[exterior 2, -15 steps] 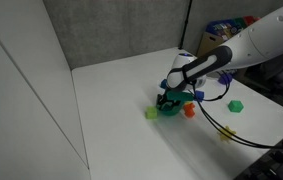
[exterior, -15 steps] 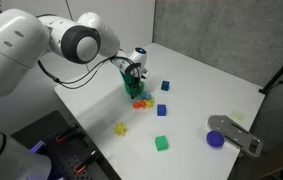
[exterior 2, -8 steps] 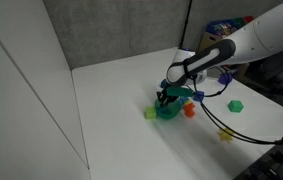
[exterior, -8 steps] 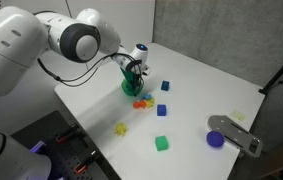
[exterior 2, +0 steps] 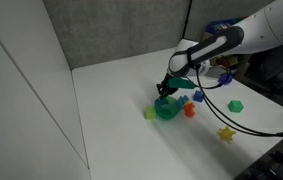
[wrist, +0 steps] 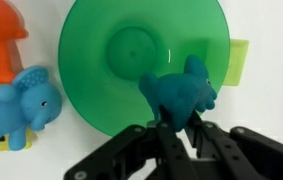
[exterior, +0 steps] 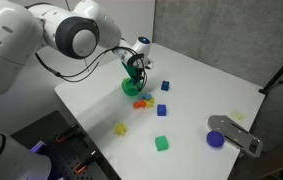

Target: Shift the item, which is in the bowl, to the table

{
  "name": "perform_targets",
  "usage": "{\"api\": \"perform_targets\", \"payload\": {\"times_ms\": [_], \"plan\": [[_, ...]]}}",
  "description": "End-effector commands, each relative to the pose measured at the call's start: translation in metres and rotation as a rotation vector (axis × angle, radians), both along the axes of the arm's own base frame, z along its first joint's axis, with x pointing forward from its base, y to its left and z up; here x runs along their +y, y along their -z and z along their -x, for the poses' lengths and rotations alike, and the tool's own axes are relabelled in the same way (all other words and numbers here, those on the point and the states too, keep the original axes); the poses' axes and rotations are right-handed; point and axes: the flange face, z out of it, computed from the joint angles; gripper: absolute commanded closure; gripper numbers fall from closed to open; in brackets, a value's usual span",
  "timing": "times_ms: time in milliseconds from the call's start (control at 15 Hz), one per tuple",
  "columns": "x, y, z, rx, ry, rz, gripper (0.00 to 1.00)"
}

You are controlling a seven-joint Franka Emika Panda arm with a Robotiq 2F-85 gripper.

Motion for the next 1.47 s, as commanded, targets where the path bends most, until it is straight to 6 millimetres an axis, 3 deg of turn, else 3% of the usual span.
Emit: {"api": "perform_targets", "payload": {"times_ms": [0, 200, 533, 800, 1067, 1133, 1267, 1400], "plan": [[-0.018, -0.037, 0.009, -0.020, -0.040, -0.031, 0.92], [-0.044, -0.060, 0.018, -0.039, -0.066, -0.018, 0.92], [-0.114, -0.081, 0.049, -0.026, -0.063, 0.022, 0.92], [-0.170, -0.079, 0.083, 0.008, -0.051, 0.054, 0.92], [-0.204, -0.061, 0.111, 0.065, -0.058, 0.073, 0.91], [-0.208, -0.055, 0.116, 0.080, -0.062, 0.078, 0.57], [-0.211, -0.048, 0.124, 0.098, -0.070, 0.087, 0.54], [-0.212, -0.046, 0.129, 0.109, -0.081, 0.093, 0.40]]}}
